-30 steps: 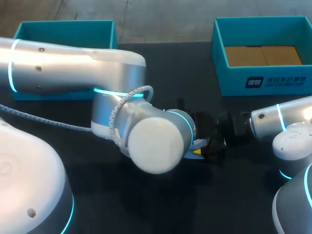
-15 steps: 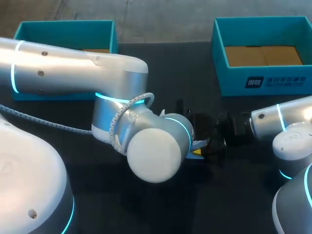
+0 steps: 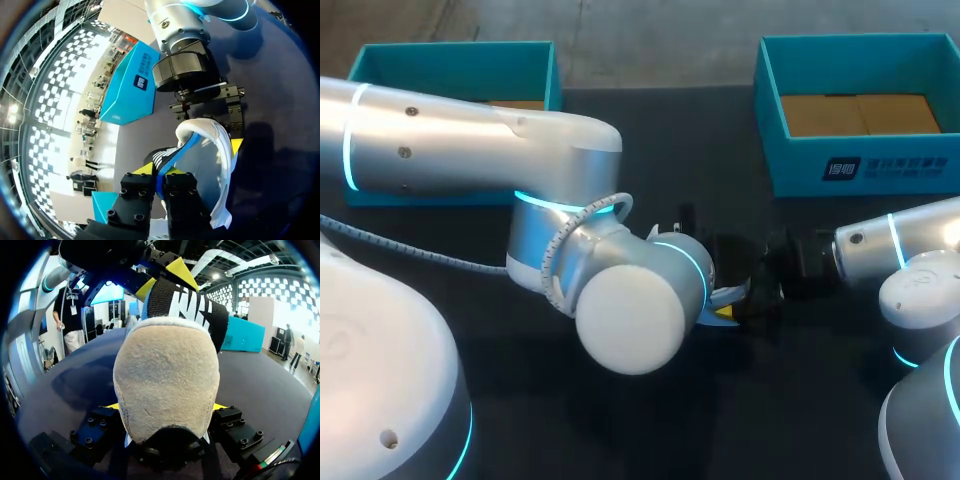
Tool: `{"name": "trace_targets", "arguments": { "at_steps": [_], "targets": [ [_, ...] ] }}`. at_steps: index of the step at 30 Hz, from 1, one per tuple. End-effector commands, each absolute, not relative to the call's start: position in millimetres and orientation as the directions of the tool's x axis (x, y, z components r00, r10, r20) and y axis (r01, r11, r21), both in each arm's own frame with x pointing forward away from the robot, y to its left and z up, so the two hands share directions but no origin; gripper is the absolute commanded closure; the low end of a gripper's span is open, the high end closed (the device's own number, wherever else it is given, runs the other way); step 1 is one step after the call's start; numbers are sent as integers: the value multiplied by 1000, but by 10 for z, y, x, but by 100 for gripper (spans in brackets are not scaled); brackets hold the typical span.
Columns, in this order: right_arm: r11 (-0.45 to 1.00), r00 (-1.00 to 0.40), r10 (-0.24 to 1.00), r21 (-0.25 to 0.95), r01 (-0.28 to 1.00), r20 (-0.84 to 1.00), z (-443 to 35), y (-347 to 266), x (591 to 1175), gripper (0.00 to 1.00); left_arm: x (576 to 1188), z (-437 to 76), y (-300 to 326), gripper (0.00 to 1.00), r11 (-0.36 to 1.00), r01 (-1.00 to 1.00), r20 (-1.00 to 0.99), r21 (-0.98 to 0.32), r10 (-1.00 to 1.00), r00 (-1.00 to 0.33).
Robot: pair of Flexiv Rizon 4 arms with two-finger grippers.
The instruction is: Take the shoe out of the shoebox, open the shoe tongue, remove and reinsert the insole, then place the shoe into the shoebox
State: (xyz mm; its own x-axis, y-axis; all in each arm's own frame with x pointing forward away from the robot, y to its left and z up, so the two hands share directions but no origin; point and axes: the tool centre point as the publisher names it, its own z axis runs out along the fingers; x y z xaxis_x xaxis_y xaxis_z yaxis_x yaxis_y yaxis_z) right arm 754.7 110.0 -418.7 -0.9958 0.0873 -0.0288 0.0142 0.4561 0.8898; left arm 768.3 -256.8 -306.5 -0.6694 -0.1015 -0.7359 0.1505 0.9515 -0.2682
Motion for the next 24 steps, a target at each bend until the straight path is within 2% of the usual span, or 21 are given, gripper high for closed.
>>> {"name": "trace_targets", "arguments": {
  "at_steps": [1,24],
  "targets": [
    [458,-996,89,889,15,-29,-4193,1115,7549,100,7656,-3065,-2528,100,948,158,-736,-275,-102,-670],
    [458,-996,89,889,15,-29,-4193,1115,7549,100,7635,-2691,-2442,100,911,150,-724,-384,-197,-661]
  ]
}}
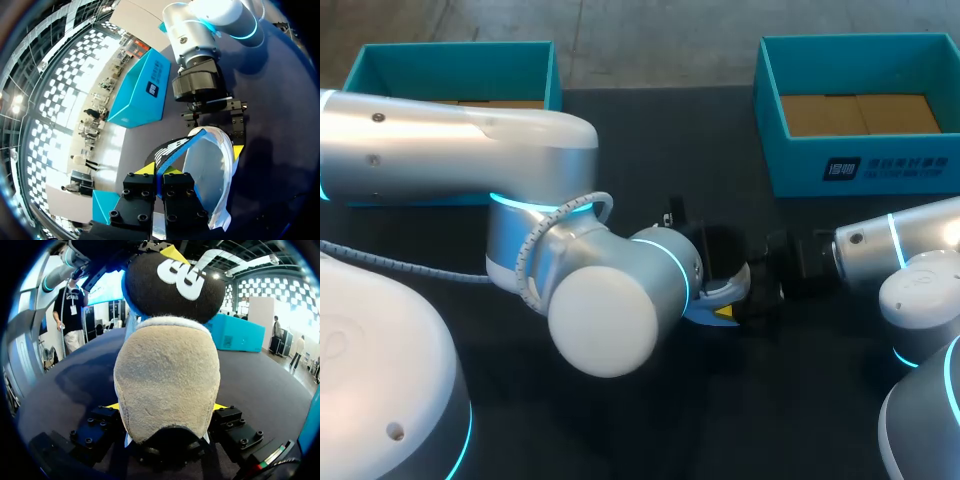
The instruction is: Take the shoe out of the shoebox, open the shoe tongue, remove and reinsert the insole, then place the shoe into the shoebox
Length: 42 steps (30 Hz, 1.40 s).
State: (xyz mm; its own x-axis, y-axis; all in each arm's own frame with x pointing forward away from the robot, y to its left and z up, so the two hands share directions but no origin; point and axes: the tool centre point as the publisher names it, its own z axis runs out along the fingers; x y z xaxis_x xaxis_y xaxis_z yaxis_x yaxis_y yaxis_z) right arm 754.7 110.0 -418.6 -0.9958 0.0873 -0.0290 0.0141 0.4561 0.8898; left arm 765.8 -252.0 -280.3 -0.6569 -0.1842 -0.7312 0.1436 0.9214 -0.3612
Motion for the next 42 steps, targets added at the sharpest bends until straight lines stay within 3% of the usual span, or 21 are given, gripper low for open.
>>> {"name": "trace_targets", "arguments": {
  "at_steps": [1,19,42],
  "targets": [
    [458,-996,89,889,15,-29,-4193,1115,7549,100,7635,-2669,-2444,100,907,148,-720,-394,-205,-663],
    [458,-996,89,889,15,-29,-4193,1115,7549,100,7568,-2277,-2532,100,818,167,-612,-551,-260,-747],
    [458,-996,89,889,15,-29,-4193,1115,7549,100,7506,-1643,-2806,100,629,231,-403,-742,-143,-904]
  ]
}}
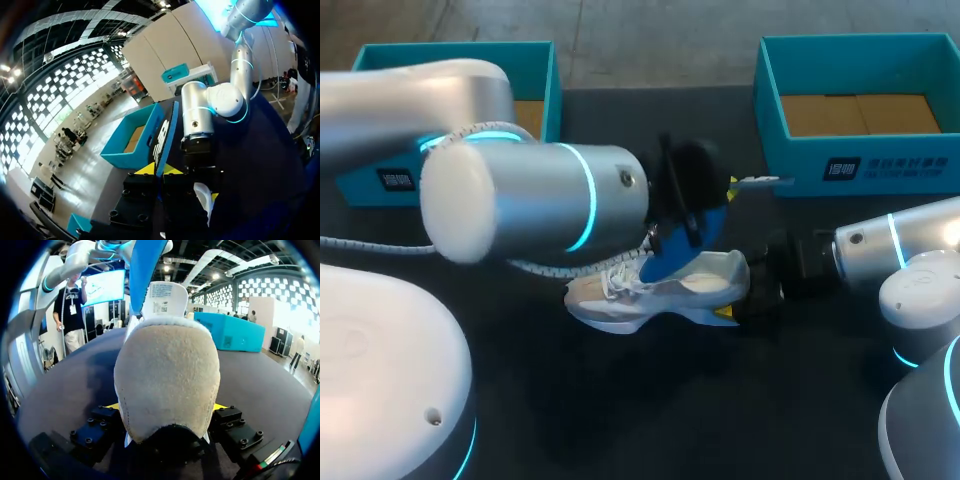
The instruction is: Take the shoe out of the shoebox, open the shoe tongue, remove and reinsert the insole, then place the shoe into the shoebox
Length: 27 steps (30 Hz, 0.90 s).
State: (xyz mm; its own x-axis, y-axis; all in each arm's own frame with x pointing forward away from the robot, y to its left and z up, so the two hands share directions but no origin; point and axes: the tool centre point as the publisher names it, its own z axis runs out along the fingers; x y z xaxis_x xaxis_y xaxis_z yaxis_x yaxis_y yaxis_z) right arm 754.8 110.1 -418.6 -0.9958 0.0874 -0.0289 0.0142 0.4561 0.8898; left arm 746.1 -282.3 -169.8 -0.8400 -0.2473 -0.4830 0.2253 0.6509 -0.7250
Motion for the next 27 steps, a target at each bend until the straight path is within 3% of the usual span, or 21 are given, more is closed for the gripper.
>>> {"name": "trace_targets", "arguments": {
  "at_steps": [1,13,27],
  "targets": [
    [458,-996,89,889,15,-29,-4193,1115,7549,100,7503,-1621,-2819,100,622,234,-396,-747,-135,-908],
    [458,-996,89,889,15,-29,-4193,1115,7549,100,7439,-1450,-2883,100,554,252,-317,-794,-23,-948],
    [458,-996,89,889,15,-29,-4193,1115,7549,100,7424,-1467,-2936,100,587,276,-354,-761,-18,-935]
  ]
}}
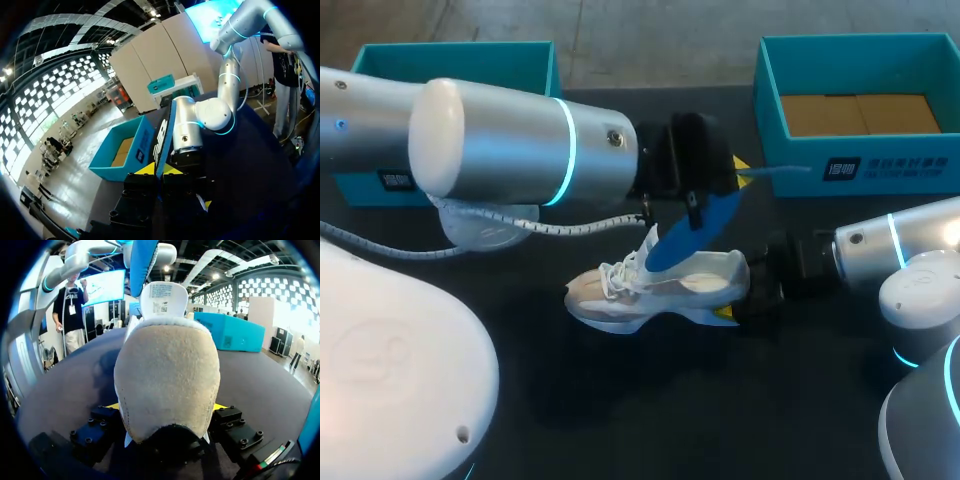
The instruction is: Take the shoe out of the shoebox, open the shoe tongue, remove and reinsert the insole, then place the shoe into the shoebox
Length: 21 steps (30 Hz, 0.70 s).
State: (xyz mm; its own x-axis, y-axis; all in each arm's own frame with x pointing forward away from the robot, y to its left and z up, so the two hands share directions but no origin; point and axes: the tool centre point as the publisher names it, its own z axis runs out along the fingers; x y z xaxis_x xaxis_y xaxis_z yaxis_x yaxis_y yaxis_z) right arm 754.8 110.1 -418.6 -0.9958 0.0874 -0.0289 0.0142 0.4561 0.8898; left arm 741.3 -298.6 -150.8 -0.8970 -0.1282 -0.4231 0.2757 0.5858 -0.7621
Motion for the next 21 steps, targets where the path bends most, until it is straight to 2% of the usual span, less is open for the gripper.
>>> {"name": "trace_targets", "arguments": {
  "at_steps": [1,4,5,11,21],
  "targets": [
    [458,-996,89,889,15,-29,-4193,1115,7549,100,7424,-1467,-2936,100,587,276,-354,-761,-18,-935],
    [458,-996,89,889,15,-29,-4193,1115,7549,100,7451,-1485,-2920,100,602,282,-361,-747,-11,-933],
    [458,-996,89,889,15,-29,-4193,1115,7549,100,7496,-1506,-2896,100,636,333,-430,-696,3,-903],
    [458,-996,89,889,15,-29,-4193,1115,7549,100,7615,-1421,-2872,100,679,461,-540,-571,112,-834],
    [458,-996,89,889,15,-29,-4193,1115,7549,100,7807,-1390,-2821,100,639,545,-583,-543,181,-792]
  ]
}}
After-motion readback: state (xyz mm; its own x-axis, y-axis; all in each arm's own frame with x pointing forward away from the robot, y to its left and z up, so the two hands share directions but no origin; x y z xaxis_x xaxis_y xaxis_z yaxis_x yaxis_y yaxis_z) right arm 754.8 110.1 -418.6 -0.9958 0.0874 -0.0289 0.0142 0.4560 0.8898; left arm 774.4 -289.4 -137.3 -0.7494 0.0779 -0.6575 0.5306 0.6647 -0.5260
